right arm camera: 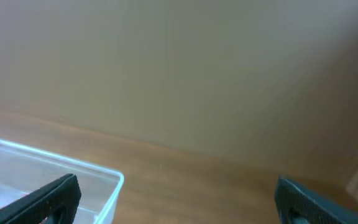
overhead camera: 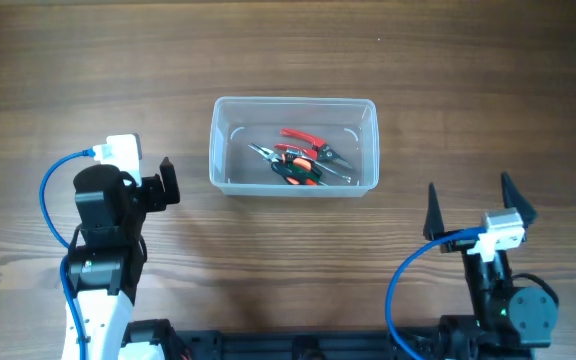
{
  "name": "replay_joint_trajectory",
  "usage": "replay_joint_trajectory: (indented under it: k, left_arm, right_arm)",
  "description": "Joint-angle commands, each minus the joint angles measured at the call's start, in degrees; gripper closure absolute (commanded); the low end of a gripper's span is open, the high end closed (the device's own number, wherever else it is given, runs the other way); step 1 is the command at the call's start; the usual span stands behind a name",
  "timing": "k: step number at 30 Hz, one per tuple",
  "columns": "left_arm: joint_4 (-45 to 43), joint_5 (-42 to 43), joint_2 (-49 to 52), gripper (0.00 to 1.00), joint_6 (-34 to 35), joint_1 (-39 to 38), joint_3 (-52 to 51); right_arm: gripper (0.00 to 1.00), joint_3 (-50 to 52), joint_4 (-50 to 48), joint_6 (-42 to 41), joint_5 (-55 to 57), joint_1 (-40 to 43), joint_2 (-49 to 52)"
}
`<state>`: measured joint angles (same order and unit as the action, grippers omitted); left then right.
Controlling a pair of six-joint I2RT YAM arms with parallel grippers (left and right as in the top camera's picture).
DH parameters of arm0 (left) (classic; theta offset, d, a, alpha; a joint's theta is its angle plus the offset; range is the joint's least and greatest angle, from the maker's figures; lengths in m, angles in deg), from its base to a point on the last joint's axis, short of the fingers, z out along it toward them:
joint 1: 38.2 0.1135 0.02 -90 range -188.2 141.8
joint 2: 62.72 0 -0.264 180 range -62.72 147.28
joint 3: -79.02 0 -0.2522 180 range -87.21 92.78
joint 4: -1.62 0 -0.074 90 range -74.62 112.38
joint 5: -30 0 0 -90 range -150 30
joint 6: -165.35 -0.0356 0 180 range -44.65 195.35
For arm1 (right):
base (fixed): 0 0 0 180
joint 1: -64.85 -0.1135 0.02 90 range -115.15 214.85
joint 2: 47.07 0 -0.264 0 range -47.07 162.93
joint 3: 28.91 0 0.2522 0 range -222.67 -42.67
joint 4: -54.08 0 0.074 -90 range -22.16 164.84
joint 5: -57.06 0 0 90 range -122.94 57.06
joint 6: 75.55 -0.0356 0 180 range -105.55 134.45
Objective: Pack container
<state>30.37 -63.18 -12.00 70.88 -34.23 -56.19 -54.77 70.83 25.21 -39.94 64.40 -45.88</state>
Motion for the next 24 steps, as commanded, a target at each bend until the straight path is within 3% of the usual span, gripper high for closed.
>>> replay_joint_trajectory:
  k: [1, 4, 10, 24]
  left_arm:
    - [-0.15, -0.13, -0.02, 0.0, -1.09, -0.11, -0.31]
    - [-0.17, -0.13, -0.02, 0.0, -1.09, -0.11, -0.31]
    - [-0.15, -0.13, -0.02, 0.0, -1.09, -0.11, -0.31]
    - [-0.17, -0.13, -0.02, 0.0, -1.09, -0.11, -0.31]
  right_arm:
    - [0.0, 5.51, -7.37, 3.96, 0.98, -1.62, -1.07]
    - [0.0, 9.14, -9.46, 8.13, 0.96, -2.4, -1.07]
    - [0.0, 11.8, -3.19, 5.29, 0.81, -3.04, -1.07]
    - [0.0, 11.78, -3.28, 5.73, 1.6, -3.08, -1.05]
